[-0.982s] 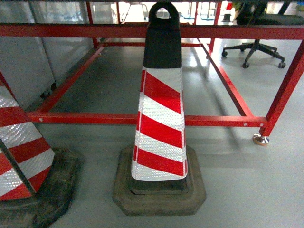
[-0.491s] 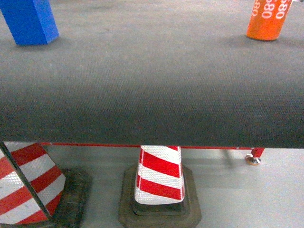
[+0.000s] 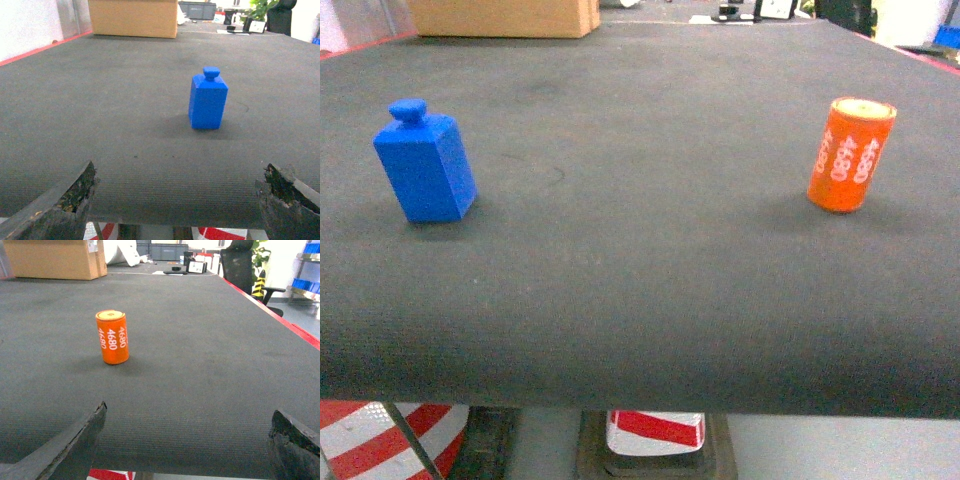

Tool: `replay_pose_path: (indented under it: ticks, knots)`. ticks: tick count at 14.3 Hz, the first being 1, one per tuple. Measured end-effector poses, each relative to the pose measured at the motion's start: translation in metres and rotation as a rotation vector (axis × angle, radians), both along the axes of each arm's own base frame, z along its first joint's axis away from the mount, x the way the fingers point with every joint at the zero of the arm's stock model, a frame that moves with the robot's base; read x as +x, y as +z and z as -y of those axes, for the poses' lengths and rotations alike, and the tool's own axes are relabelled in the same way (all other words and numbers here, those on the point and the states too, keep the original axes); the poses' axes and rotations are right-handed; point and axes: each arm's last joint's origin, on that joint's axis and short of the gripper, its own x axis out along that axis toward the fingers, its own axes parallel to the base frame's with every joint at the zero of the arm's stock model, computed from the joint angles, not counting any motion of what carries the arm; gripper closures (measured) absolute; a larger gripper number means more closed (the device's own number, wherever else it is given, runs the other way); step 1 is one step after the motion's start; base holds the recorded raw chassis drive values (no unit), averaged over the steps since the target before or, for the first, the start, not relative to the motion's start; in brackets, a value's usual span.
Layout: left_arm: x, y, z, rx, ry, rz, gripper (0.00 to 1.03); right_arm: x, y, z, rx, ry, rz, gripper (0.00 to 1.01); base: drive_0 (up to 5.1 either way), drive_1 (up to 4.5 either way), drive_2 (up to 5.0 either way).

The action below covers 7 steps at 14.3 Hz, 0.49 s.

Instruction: Sort blue parts and orange caps into right shelf containers

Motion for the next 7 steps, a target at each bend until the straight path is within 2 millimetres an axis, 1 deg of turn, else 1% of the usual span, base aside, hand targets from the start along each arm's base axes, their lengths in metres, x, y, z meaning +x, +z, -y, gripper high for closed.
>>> replay_pose_path:
  ticks: [7]
  knots:
    - [-0.0001, 0.0014, 0.0, 0.001, 0.001, 0.013, 0.05, 0.0, 0.0009, 0.0, 0.001, 0.0, 0.01, 0.03, 0.0, 0.0, 0.0]
